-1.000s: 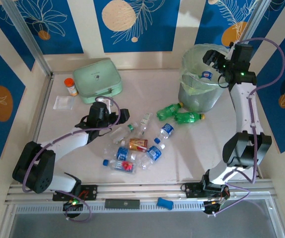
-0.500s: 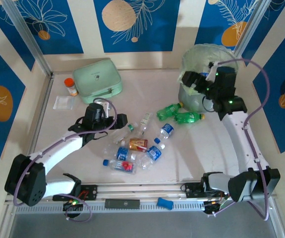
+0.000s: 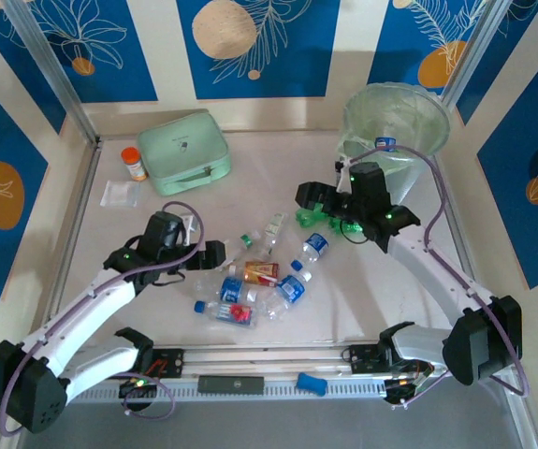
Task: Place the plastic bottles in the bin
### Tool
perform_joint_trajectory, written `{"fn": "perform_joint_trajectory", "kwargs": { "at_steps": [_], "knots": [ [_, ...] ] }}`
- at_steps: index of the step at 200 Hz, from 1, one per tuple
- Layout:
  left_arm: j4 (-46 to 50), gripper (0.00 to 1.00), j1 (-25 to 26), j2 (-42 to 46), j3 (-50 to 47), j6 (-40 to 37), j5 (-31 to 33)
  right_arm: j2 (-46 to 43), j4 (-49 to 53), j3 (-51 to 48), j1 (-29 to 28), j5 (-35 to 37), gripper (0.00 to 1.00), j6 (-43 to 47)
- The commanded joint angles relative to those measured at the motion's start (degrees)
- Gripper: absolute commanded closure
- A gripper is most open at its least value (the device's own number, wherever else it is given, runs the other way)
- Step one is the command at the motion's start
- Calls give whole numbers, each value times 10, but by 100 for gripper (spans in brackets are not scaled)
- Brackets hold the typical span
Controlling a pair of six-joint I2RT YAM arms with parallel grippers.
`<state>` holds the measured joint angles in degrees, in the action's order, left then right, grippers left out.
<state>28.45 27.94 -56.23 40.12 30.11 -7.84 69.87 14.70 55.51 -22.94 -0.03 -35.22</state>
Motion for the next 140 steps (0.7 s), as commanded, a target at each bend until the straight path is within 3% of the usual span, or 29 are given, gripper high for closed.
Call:
{"fn": "perform_joint_trajectory", "kwargs": {
  "at_steps": [1, 41, 90, 140],
  "knots": [
    [-3, 0, 4, -11, -14, -8, 10, 10, -47, -24, -34, 1, 1, -28],
    [-48, 0, 4, -80, 4, -81, 15, 22, -58, -35, -79, 26, 1, -32],
    [-66, 0, 4, -172, 53, -175, 39, 23, -59, -34, -81, 40, 1, -28],
    [-103, 0, 5, -239, 85, -204, -12, 38, -61, -24, -76, 42, 1, -25]
  ]
}}
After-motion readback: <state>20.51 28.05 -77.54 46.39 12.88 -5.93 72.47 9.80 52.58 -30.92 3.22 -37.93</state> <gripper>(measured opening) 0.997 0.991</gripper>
